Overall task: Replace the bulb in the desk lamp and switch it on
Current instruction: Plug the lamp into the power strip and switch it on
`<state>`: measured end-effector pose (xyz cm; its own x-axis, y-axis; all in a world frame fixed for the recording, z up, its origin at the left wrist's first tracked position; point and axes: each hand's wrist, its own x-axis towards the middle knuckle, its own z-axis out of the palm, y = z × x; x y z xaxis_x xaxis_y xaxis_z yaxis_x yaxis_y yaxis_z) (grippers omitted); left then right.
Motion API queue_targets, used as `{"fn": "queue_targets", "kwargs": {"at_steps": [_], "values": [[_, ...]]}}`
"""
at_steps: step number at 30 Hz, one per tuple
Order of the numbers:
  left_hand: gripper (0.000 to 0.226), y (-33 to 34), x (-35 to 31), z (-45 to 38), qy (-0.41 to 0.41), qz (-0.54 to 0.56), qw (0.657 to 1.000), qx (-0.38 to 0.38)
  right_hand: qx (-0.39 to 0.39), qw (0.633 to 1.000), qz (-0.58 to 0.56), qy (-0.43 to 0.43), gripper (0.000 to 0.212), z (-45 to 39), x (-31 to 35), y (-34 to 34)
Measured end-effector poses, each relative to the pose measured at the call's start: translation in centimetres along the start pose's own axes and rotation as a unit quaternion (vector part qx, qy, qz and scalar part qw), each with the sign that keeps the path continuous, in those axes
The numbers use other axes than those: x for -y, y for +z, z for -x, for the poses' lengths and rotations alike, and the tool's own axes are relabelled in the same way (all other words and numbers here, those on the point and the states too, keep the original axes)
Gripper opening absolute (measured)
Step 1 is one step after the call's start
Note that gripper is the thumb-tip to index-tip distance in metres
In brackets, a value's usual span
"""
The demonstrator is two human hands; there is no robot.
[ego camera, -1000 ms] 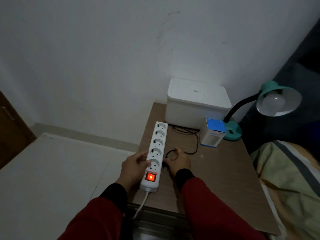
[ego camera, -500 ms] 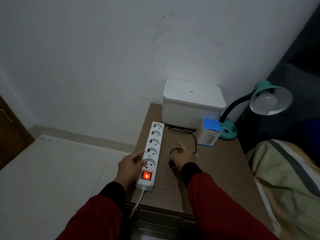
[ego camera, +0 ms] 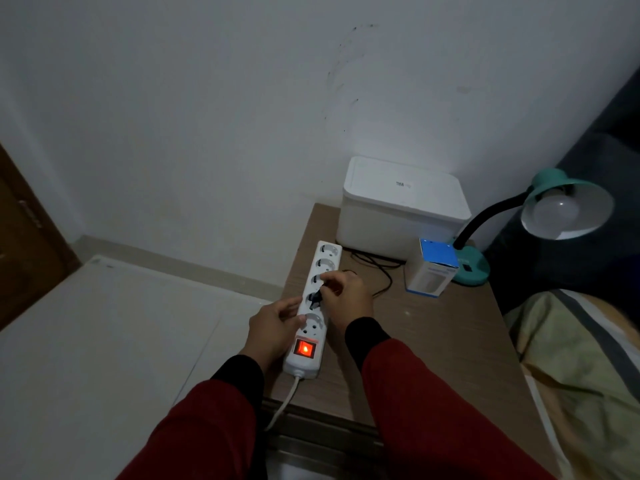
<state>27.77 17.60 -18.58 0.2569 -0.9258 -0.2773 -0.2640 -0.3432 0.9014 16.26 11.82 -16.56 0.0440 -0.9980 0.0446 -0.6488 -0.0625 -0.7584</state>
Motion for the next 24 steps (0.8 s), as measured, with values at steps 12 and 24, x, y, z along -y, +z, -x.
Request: {"fn": "queue_targets", "kwargs": {"at_steps": [12, 24], "values": [[0.042, 0.04, 0.08, -0.07, 0.002, 0.001, 1.0, 0.002, 0.055, 0.989, 0.127, -0.06, 0.024, 0.56, 0.02, -0.29], [0.043, 0.29, -0.3, 0.12, -0.012, -0.004, 1.0, 0.001, 0.113, 0.984, 0.133, -0.031, 0.022, -0.39, 0.13, -0.44]]}}
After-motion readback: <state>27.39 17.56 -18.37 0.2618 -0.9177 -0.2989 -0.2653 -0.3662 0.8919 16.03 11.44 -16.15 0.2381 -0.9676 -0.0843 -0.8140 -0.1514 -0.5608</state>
